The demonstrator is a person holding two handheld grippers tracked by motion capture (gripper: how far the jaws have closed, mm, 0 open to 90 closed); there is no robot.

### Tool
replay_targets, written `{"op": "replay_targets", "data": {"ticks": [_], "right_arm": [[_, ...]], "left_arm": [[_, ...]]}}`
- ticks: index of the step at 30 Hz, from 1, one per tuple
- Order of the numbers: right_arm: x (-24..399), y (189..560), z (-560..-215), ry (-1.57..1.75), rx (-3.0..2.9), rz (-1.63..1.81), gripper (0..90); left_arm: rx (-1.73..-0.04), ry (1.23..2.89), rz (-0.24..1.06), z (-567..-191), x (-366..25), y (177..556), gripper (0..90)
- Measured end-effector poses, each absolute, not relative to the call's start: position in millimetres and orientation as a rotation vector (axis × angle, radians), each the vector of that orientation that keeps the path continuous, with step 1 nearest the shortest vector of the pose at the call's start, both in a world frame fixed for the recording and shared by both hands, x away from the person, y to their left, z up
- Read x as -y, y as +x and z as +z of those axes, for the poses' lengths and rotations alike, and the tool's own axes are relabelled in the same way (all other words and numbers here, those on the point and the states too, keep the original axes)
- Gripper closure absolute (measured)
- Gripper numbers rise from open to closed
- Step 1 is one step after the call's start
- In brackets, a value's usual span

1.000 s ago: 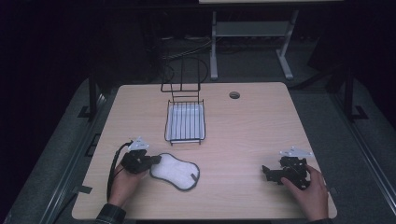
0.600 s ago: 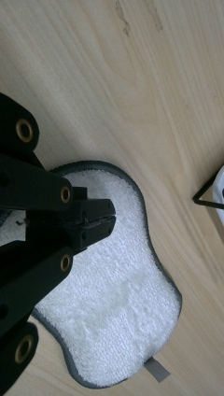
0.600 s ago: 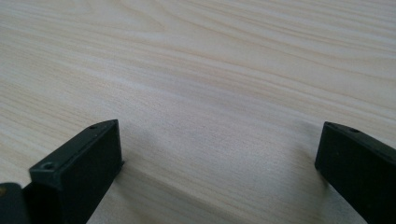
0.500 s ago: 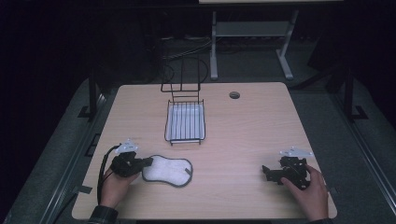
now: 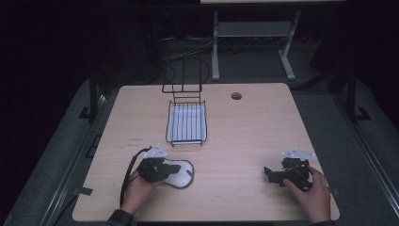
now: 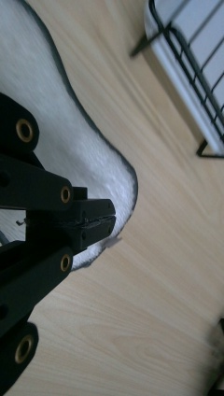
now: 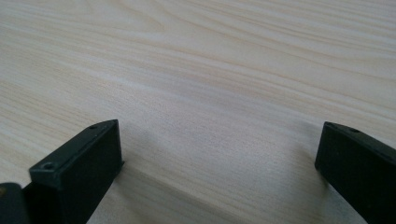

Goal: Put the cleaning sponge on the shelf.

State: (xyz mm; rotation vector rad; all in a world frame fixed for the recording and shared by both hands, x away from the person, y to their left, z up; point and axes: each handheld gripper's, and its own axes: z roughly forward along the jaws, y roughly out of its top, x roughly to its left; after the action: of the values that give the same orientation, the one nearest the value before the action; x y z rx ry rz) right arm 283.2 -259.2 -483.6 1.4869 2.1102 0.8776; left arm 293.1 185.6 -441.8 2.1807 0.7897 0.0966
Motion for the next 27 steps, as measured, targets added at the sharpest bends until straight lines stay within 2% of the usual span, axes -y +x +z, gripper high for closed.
{"op": "replay_targets", "data": {"ticks": [10, 27], "right_arm": [[259.2, 283.2, -483.5, 1.487, -2.11, 0.878, 0.1], [259.2, 283.2, -483.6, 1.487, -2.11, 0.878, 0.1]], "left_arm": [[-0.762, 2.247, 0.111, -448.4, -169.1, 302.3, 89.8], [-0.797, 2.219, 0.151, -450.6, -158.7, 331.6, 89.8]]}}
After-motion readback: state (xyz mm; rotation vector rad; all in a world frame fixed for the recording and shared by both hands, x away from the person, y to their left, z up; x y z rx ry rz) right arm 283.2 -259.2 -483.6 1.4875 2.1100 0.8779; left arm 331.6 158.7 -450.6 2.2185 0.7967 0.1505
